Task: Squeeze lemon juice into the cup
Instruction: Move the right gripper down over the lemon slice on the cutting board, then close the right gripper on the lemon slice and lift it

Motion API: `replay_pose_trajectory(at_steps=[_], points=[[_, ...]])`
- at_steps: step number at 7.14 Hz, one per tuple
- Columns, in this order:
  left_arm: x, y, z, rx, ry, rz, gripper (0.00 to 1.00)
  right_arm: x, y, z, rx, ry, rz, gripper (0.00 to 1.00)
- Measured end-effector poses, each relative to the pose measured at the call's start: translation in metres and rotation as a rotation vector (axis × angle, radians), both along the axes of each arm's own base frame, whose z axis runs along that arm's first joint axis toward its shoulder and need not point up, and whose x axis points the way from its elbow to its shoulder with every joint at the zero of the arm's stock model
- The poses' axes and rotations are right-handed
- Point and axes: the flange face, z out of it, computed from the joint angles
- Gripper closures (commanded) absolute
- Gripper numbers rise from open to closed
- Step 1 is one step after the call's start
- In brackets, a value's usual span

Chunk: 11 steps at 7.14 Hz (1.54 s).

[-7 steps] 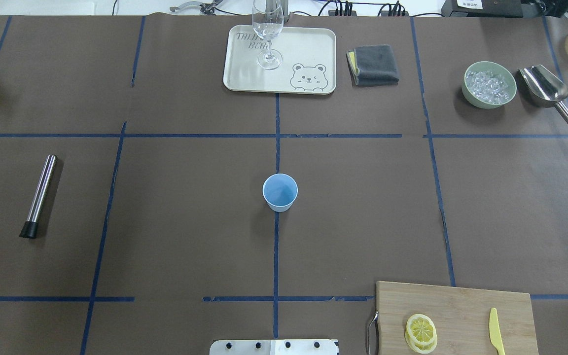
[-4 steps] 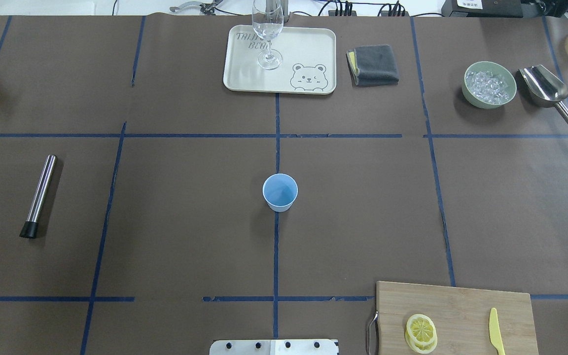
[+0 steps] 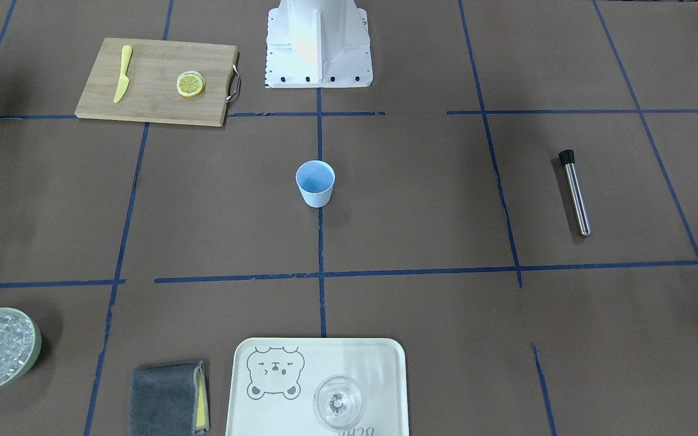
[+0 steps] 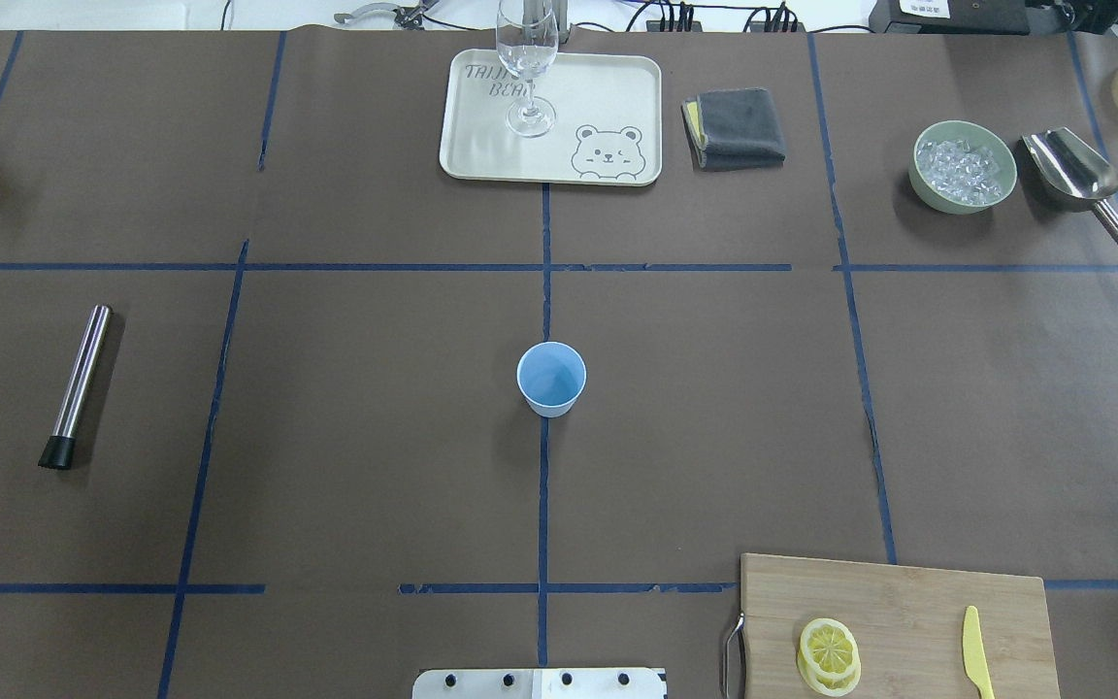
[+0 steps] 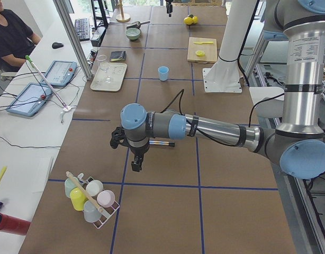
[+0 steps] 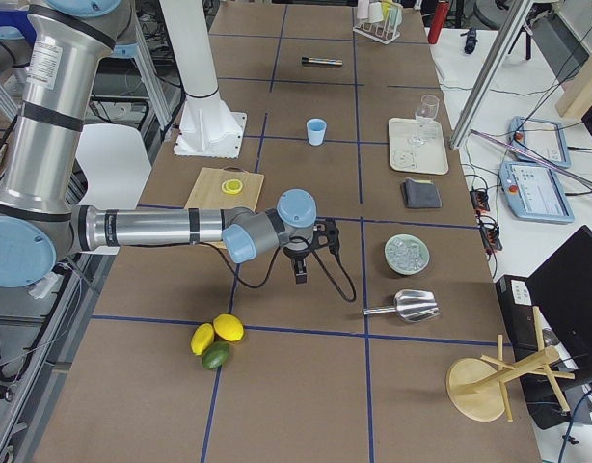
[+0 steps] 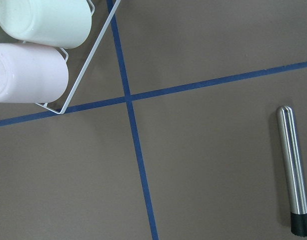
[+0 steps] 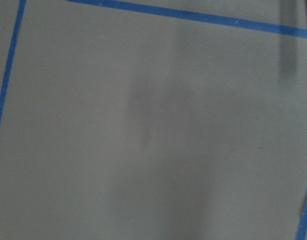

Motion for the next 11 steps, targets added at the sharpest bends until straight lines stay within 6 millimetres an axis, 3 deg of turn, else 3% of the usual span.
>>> replay_pose_trajectory(at_steps=[2, 4, 5, 6, 8, 9, 11], points=[[0.000, 0.000, -0.002, 0.006, 0.000, 0.000, 0.00, -0.060, 0.036, -0.071, -0.066, -0.014, -0.008, 0.00], [0.000, 0.000, -0.010, 0.023, 0.000, -0.002, 0.00, -0.136, 0.097, -0.151, -0.121, 0.004, 0.016, 0.00], [0.000, -0.001, -0.014, 0.044, 0.001, -0.002, 0.00, -0.166, 0.127, -0.177, -0.163, 0.006, 0.045, 0.00], [0.000, -0.003, -0.017, 0.081, 0.003, -0.001, 0.00, -0.198, 0.156, -0.189, -0.189, 0.019, 0.082, 0.00], [0.002, -0.006, -0.020, 0.139, 0.006, 0.000, 0.00, -0.256, 0.212, -0.191, -0.188, 0.051, 0.155, 0.00], [0.003, -0.006, -0.020, 0.148, 0.007, -0.001, 0.00, -0.274, 0.228, -0.184, -0.190, 0.065, 0.172, 0.00], [0.003, -0.004, -0.021, 0.153, 0.008, -0.001, 0.00, -0.297, 0.238, -0.170, -0.196, 0.087, 0.188, 0.00]])
